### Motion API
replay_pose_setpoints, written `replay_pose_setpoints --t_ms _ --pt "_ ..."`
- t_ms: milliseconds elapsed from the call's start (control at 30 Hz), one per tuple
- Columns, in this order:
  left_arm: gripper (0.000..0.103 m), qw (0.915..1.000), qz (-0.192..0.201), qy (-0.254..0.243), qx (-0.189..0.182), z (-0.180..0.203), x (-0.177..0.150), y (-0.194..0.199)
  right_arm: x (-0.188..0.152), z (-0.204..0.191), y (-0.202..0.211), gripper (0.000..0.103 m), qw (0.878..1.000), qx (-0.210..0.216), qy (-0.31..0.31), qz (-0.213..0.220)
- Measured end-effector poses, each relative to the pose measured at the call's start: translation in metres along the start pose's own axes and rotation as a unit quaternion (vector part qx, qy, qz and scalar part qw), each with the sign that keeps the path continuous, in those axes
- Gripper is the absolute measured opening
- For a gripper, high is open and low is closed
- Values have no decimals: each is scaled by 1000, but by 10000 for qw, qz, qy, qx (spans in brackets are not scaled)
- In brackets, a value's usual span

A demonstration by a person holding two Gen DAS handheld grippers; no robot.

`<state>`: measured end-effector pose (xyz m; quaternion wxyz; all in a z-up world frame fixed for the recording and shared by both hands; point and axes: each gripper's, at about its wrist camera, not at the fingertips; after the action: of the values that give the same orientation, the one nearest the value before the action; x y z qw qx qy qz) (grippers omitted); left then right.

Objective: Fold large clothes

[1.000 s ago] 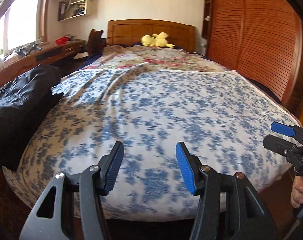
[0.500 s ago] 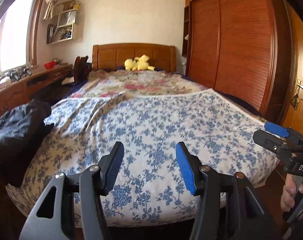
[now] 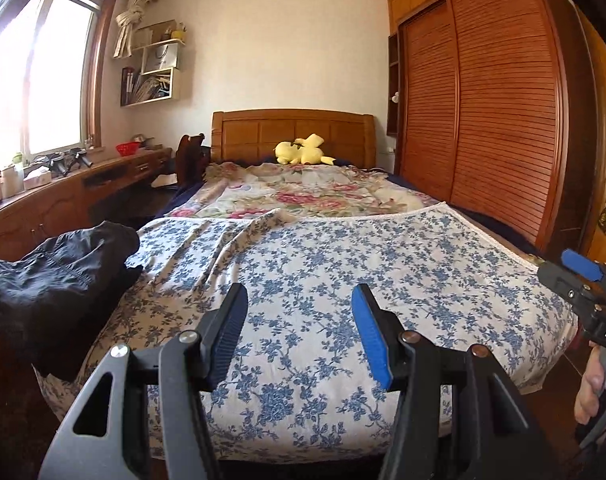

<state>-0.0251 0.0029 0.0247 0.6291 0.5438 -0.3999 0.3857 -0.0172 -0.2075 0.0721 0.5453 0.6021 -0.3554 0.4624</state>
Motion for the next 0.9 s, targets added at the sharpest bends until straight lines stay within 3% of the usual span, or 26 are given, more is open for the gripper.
replay_pose_setpoints --t_ms 100,900 --pt "53 10000 -62 57 17 -2 -4 -5 -3 3 -3 94 9997 -214 96 15" --pt "54 9998 -207 74 11 3 -15 -12 -10 8 -11 94 9998 -155 -23 -102"
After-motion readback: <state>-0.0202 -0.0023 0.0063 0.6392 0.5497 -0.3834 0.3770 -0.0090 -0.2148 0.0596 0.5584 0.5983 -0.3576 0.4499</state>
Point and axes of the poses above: each gripper's, at about its wrist camera, not at the fingertips, and y roughly against the way its jaws point, z to its right, x to its top, and after that the axes turned 7 degrees about -x, right-handed
